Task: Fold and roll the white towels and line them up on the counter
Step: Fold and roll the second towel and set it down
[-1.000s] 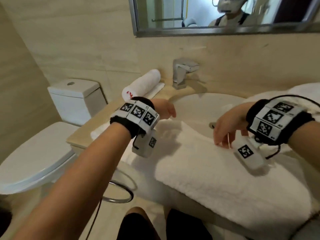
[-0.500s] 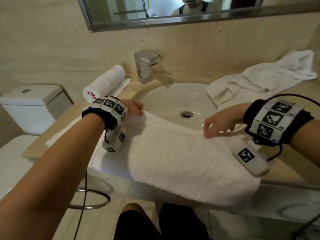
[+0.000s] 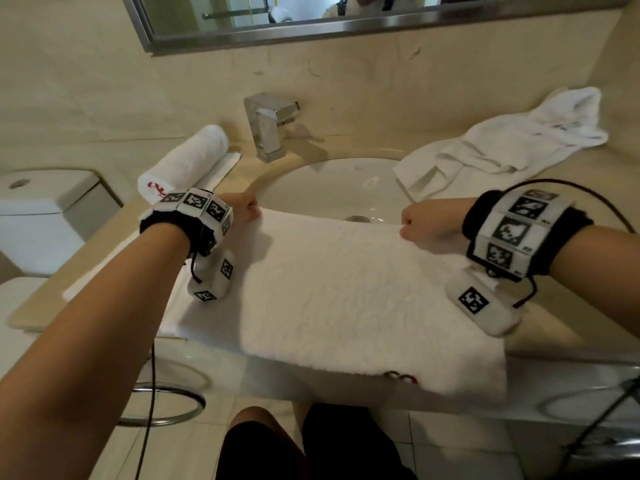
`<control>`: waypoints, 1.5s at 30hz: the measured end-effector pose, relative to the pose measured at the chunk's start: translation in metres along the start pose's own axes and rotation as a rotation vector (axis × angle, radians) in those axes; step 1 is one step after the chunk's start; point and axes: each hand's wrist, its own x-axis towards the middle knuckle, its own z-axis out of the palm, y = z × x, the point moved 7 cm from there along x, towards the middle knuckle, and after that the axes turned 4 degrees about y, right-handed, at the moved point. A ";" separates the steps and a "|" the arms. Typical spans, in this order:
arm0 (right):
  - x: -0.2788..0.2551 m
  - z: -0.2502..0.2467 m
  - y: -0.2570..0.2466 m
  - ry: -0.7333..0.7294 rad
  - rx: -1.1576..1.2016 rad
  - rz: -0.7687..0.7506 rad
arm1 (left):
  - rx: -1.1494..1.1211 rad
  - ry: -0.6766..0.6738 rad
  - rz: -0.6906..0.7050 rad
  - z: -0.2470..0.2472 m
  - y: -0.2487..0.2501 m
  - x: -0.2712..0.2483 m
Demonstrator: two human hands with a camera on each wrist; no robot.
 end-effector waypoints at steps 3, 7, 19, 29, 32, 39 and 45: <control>-0.005 0.011 0.005 -0.073 -0.161 0.014 | 0.024 -0.044 -0.022 0.006 -0.003 0.002; -0.012 0.006 0.014 -0.210 -0.215 0.019 | -0.089 0.029 -0.002 -0.012 -0.001 0.002; 0.043 -0.040 -0.149 -0.188 -0.066 -0.262 | -0.084 -0.097 -0.240 -0.052 -0.102 -0.088; 0.133 -0.029 -0.273 0.047 -0.140 -0.378 | -0.245 -0.145 -0.326 -0.012 -0.140 -0.134; 0.134 -0.020 -0.285 0.059 -0.068 -0.381 | -0.246 -0.116 -0.315 -0.004 -0.144 -0.134; 0.152 -0.025 -0.296 0.213 -0.018 -0.355 | -0.339 0.079 -0.285 -0.005 -0.158 -0.138; 0.186 -0.008 -0.298 0.212 -0.236 -0.410 | -0.365 0.172 -0.331 0.001 -0.159 -0.143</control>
